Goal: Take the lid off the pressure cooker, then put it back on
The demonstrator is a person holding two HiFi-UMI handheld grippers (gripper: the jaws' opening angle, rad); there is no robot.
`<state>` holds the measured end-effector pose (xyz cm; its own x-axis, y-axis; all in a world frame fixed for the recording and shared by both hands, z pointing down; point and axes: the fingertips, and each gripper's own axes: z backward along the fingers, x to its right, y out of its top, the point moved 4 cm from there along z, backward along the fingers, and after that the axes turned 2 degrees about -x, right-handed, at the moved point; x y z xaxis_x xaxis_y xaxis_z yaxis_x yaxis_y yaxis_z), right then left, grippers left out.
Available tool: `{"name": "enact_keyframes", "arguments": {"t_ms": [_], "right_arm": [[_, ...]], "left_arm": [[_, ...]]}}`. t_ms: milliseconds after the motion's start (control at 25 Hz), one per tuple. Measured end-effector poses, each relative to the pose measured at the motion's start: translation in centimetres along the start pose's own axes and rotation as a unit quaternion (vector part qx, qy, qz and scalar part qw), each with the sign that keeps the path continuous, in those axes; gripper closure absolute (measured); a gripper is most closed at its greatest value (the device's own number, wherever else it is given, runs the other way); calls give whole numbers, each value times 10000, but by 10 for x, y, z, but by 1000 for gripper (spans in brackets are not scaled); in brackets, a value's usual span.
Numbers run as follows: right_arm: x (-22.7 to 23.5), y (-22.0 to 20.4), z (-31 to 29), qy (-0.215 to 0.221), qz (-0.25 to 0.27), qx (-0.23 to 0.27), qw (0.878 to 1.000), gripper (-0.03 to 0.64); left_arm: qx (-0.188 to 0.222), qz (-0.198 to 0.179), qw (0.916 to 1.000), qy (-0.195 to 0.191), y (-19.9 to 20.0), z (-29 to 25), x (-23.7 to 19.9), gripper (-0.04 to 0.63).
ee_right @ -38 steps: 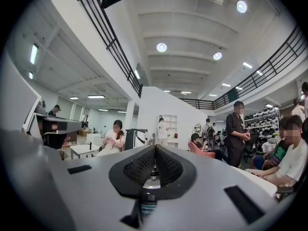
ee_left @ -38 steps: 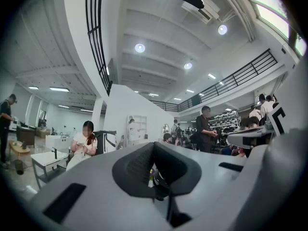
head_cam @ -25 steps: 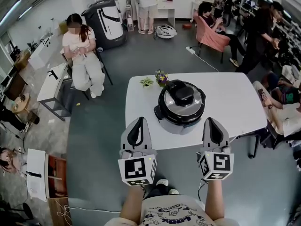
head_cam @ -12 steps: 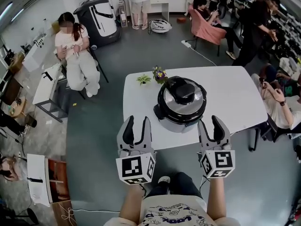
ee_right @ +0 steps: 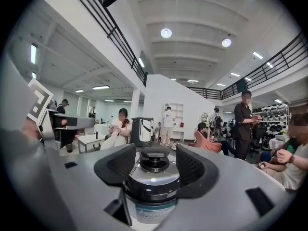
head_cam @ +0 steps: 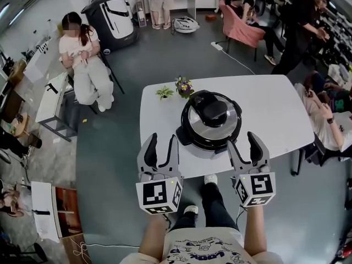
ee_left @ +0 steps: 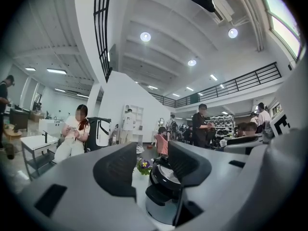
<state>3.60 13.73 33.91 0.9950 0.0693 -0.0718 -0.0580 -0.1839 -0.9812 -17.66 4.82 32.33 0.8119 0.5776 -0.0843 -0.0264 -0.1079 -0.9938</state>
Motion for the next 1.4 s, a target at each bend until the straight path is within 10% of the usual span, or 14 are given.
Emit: {"name": "enact_keyframes", "arguments": {"t_ms": [920, 1400], "right_arm": [[58, 50, -149, 1868, 624, -216, 9802, 302], [57, 48, -186, 3384, 983, -488, 9346, 298]], "left_arm": [[-146, 147, 9950, 980, 31, -123, 2, 400], [-451, 537, 9824, 1730, 3, -130, -7, 400]]}}
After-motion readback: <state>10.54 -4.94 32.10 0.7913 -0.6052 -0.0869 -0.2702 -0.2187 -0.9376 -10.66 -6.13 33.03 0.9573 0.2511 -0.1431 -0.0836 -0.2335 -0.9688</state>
